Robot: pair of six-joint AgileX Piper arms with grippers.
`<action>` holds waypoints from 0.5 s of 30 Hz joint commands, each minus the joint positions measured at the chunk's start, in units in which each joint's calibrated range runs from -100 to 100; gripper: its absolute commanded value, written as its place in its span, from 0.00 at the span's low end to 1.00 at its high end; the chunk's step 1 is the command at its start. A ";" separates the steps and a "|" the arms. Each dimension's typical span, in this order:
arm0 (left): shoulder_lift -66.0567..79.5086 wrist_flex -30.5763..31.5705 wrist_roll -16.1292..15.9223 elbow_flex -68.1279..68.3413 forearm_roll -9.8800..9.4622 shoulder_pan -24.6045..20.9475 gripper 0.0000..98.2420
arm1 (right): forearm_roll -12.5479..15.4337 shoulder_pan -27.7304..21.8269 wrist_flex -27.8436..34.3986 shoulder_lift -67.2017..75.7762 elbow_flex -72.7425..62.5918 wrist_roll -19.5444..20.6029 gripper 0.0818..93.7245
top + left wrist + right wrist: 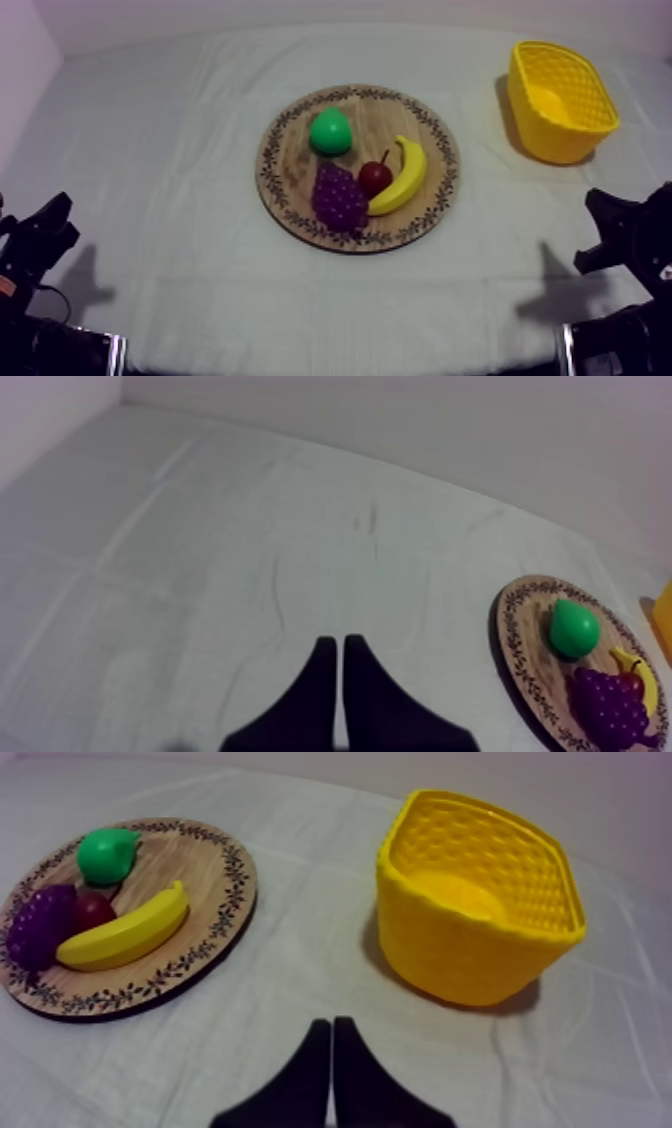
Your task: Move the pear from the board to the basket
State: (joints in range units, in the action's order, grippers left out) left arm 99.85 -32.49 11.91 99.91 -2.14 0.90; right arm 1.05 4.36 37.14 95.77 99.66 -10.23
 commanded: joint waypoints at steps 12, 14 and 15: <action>-0.02 0.00 -0.02 -0.02 0.01 0.00 0.00 | -0.92 0.70 2.58 -0.01 -0.62 -0.11 0.00; -0.02 0.00 -0.01 -0.02 0.01 0.00 0.00 | -1.55 1.68 4.84 -0.31 -1.61 0.63 0.00; -0.02 0.00 -0.02 -0.02 0.01 0.00 0.00 | -2.56 2.46 5.55 -0.81 -2.03 1.60 0.00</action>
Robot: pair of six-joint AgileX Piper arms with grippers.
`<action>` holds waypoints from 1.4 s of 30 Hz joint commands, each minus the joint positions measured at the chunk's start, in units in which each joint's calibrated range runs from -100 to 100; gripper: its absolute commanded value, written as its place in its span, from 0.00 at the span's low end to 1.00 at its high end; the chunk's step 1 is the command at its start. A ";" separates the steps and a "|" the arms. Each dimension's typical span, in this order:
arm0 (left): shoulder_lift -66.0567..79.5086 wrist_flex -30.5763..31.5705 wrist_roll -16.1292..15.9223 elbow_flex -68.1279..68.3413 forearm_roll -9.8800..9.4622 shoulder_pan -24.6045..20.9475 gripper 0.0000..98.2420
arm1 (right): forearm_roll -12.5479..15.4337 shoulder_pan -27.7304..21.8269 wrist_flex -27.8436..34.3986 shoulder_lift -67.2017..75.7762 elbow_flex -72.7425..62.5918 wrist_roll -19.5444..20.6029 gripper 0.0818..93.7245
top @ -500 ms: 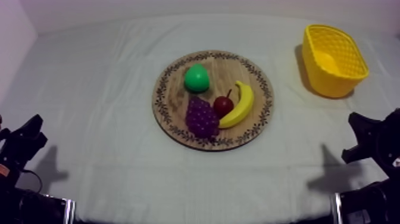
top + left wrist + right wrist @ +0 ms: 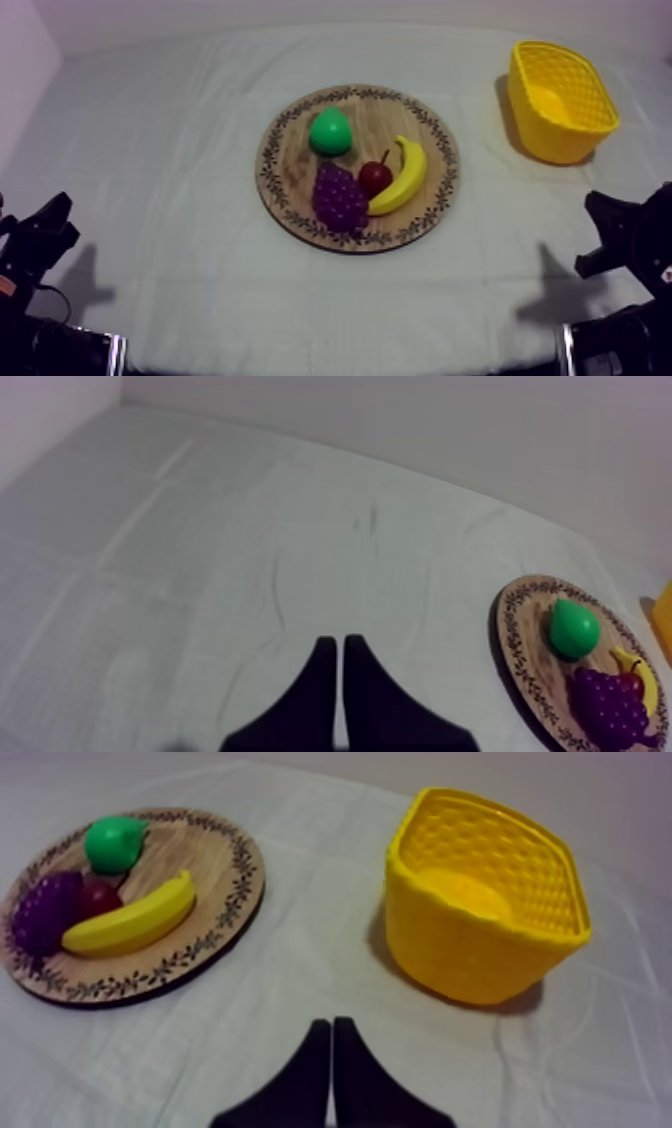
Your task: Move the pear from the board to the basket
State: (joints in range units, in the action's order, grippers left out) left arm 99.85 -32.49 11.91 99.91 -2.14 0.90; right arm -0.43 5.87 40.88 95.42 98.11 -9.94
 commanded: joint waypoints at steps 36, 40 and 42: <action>-0.02 0.00 0.02 -0.02 0.01 0.00 0.00 | -4.20 17.22 55.35 -93.33 -109.56 22.57 0.00; -0.02 0.00 0.02 -0.02 0.01 0.00 0.00 | -3.42 17.70 55.99 -102.55 -118.70 23.78 0.00; -0.02 0.00 0.00 -0.02 0.01 0.00 0.00 | -2.99 17.97 56.13 -107.07 -122.80 24.28 0.00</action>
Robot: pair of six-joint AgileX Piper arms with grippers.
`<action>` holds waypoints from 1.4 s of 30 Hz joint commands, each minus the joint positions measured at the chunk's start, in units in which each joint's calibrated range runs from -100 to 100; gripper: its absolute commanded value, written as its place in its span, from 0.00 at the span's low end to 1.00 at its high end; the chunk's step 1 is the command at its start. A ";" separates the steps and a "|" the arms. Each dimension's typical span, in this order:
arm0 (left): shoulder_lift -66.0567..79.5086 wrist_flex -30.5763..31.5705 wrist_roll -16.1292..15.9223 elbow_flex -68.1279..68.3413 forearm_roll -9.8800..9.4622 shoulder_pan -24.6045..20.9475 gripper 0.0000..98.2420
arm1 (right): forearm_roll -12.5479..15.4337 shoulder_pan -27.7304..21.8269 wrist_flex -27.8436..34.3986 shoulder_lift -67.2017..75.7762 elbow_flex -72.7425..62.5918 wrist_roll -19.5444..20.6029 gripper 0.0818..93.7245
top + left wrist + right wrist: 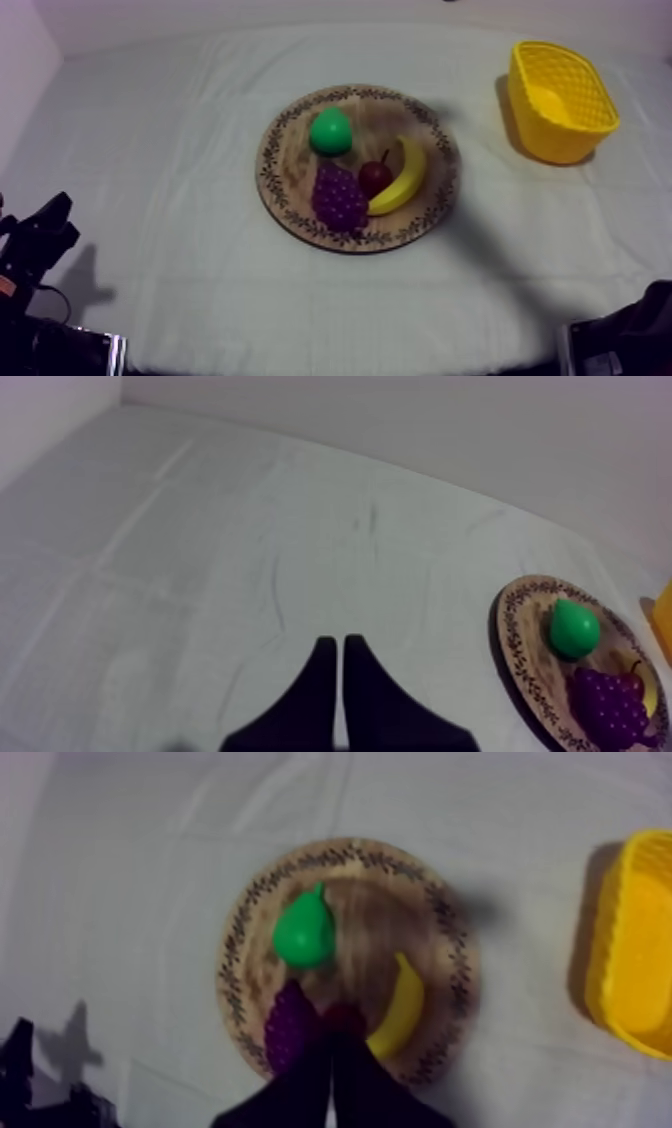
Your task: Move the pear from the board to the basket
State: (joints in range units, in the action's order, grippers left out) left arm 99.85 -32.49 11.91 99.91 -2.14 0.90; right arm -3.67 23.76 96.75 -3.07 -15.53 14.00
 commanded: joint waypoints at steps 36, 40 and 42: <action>-0.02 0.00 -0.02 -0.02 0.01 0.00 0.00 | -2.25 5.32 1.47 -34.42 -19.80 1.92 0.76; -0.02 0.00 -0.02 -0.02 0.01 0.00 0.00 | -2.01 5.54 1.45 -38.22 -19.87 2.68 0.76; -0.02 0.00 -0.02 -0.02 0.01 0.00 0.00 | -1.89 5.63 1.42 -40.37 -20.14 2.97 0.76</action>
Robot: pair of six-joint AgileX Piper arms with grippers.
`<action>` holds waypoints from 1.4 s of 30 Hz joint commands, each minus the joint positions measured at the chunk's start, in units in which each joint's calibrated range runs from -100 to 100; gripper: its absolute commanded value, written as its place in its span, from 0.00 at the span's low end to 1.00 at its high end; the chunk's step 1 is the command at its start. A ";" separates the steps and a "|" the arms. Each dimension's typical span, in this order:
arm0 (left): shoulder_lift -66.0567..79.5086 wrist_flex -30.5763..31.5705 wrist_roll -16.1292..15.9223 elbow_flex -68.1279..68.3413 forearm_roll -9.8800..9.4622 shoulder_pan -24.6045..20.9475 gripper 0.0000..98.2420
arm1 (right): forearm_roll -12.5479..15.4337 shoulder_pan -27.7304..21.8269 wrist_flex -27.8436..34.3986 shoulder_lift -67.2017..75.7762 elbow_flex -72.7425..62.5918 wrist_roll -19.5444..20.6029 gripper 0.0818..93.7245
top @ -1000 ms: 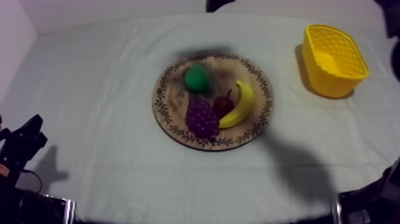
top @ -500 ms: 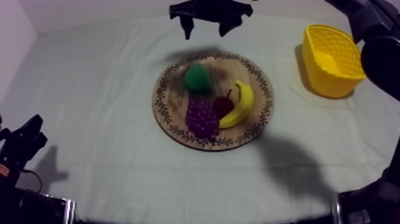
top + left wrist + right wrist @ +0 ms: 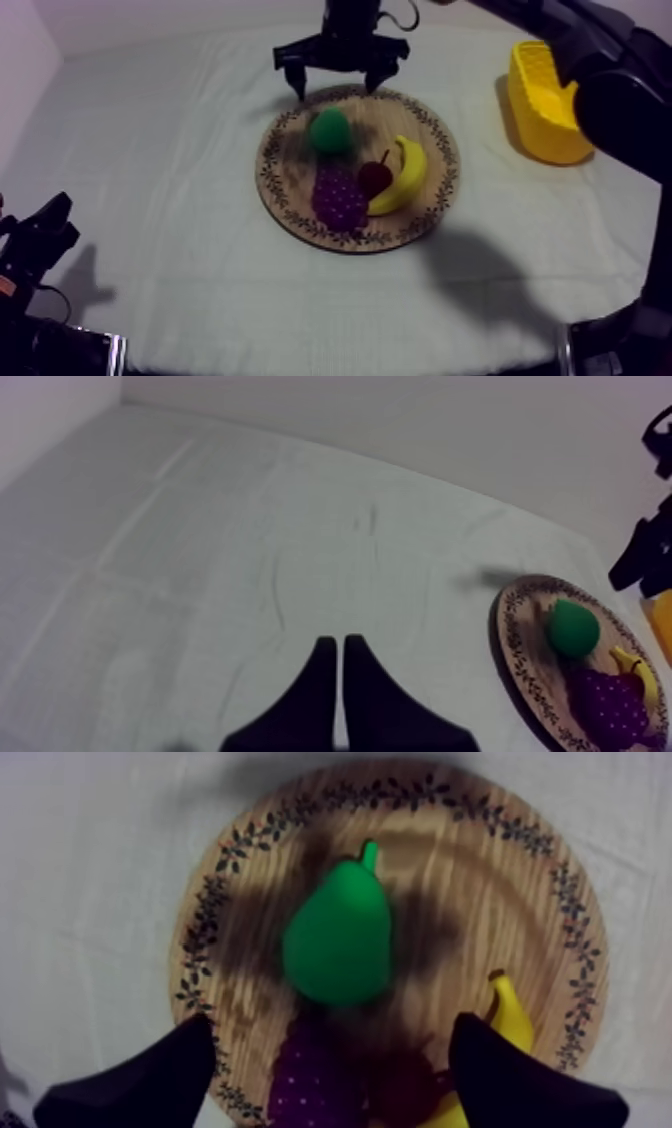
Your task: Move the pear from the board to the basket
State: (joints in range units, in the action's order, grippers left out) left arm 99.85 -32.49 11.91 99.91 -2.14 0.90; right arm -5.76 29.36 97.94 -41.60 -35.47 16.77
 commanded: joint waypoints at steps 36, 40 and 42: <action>-0.02 0.00 -0.02 -0.02 0.01 0.00 0.00 | -2.35 0.87 0.01 -13.60 -7.45 -0.06 0.36; -0.02 0.00 -0.02 -0.02 0.01 0.00 0.00 | -2.48 0.36 0.14 -7.12 -5.16 -0.45 0.35; -0.02 0.00 -0.02 -0.02 0.01 0.00 0.00 | -2.49 -0.04 0.21 -3.38 -4.00 -0.69 0.34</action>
State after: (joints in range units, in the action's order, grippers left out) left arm 99.85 -32.49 11.91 99.91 -2.14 0.90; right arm -8.18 29.52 98.31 -49.23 -40.02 16.15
